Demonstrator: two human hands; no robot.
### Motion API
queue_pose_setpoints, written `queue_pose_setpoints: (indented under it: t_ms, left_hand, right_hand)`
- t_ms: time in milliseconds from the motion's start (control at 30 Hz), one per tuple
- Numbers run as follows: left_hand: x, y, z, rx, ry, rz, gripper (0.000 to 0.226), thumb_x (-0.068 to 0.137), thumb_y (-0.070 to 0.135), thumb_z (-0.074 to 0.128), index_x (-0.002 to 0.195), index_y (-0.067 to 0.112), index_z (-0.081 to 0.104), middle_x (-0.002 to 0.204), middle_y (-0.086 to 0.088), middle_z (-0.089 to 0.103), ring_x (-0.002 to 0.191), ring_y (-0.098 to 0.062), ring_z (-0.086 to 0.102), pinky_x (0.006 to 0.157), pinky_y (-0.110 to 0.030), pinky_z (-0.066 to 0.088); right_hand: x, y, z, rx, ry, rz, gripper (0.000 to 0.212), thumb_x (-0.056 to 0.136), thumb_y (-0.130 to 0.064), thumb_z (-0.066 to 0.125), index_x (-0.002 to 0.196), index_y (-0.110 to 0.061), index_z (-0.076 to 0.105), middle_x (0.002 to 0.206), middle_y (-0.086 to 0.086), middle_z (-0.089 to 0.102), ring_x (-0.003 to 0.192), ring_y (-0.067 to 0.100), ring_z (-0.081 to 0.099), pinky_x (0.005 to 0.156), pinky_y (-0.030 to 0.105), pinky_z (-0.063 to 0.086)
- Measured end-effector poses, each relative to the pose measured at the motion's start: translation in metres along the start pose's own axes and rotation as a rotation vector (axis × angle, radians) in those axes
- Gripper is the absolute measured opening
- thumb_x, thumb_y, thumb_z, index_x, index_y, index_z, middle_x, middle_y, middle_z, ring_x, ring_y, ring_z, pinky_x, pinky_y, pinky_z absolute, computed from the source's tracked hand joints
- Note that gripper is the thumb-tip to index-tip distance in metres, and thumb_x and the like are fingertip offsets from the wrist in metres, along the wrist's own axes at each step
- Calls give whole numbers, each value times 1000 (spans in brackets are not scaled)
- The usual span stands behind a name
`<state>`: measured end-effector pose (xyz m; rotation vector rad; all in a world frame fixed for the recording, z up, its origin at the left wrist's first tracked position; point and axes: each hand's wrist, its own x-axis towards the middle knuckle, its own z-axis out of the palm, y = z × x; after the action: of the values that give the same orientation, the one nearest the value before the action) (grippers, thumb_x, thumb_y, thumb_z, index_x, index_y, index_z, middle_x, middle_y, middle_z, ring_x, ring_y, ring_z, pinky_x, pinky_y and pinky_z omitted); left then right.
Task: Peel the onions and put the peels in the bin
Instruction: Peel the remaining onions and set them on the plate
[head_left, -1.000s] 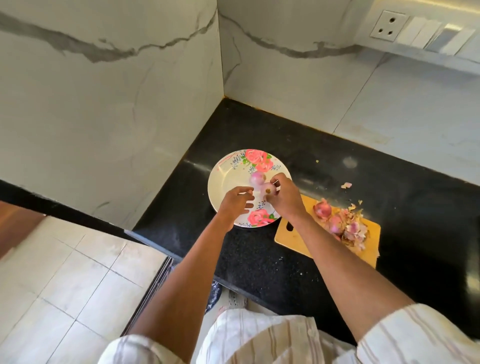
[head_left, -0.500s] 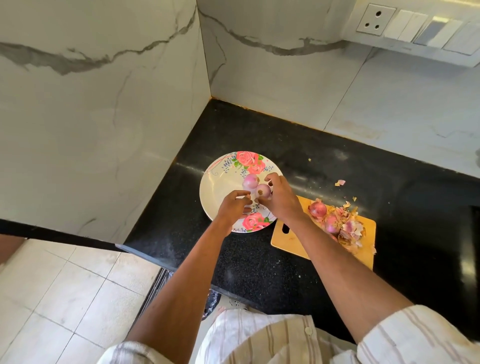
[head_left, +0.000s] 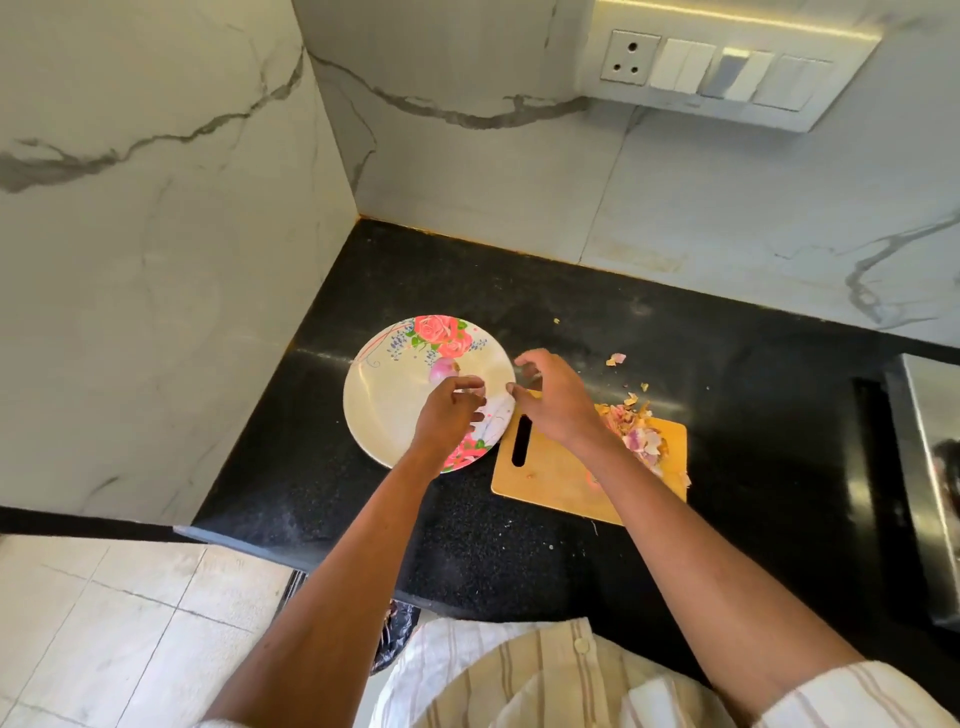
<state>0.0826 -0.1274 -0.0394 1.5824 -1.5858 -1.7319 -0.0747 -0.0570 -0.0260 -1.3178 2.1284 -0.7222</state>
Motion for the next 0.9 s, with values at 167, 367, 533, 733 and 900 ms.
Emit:
queue_pose_setpoints:
  t_ms: [167, 367, 533, 733, 900]
  left_hand:
    - [-10, 14, 52, 51, -146, 63, 15, 101, 17, 57, 112, 24, 64, 103, -6, 71, 89, -19, 71, 81, -35, 55]
    - [-20, 17, 92, 108, -187, 34, 18, 105, 18, 52, 121, 18, 60, 106, 0, 66, 86, -14, 67, 83, -36, 55]
    - [-24, 13, 98, 98, -176, -1, 20, 104, 16, 52, 122, 16, 60, 110, -6, 66, 86, -17, 67, 79, -34, 55]
    - [-37, -6, 100, 6, -151, -88, 19, 103, 17, 55, 120, 16, 61, 118, -14, 67, 90, -22, 68, 77, -35, 53]
    - [-48, 1, 108, -12, -149, -29, 20, 105, 22, 53, 123, 20, 60, 121, -6, 67, 101, -21, 68, 82, -32, 56]
  right_hand:
    - [-30, 42, -43, -208, 32, 96, 40, 95, -33, 65, 134, -24, 57, 132, 2, 58, 124, 25, 52, 102, 42, 46]
    - [-40, 60, -45, -369, 40, 82, 32, 97, -37, 64, 127, -27, 66, 126, 2, 66, 115, 26, 55, 95, 38, 43]
    - [-50, 67, -45, -264, 113, 113, 20, 92, -30, 72, 112, -29, 70, 110, 0, 66, 106, 23, 56, 76, 31, 38]
    - [-67, 72, -40, -225, 80, 80, 7, 94, -29, 69, 100, -28, 67, 107, -2, 62, 102, 21, 54, 76, 30, 36]
    - [-71, 70, -47, -67, 187, 88, 6, 96, -21, 67, 93, -26, 67, 95, -11, 59, 94, 13, 56, 73, 25, 39]
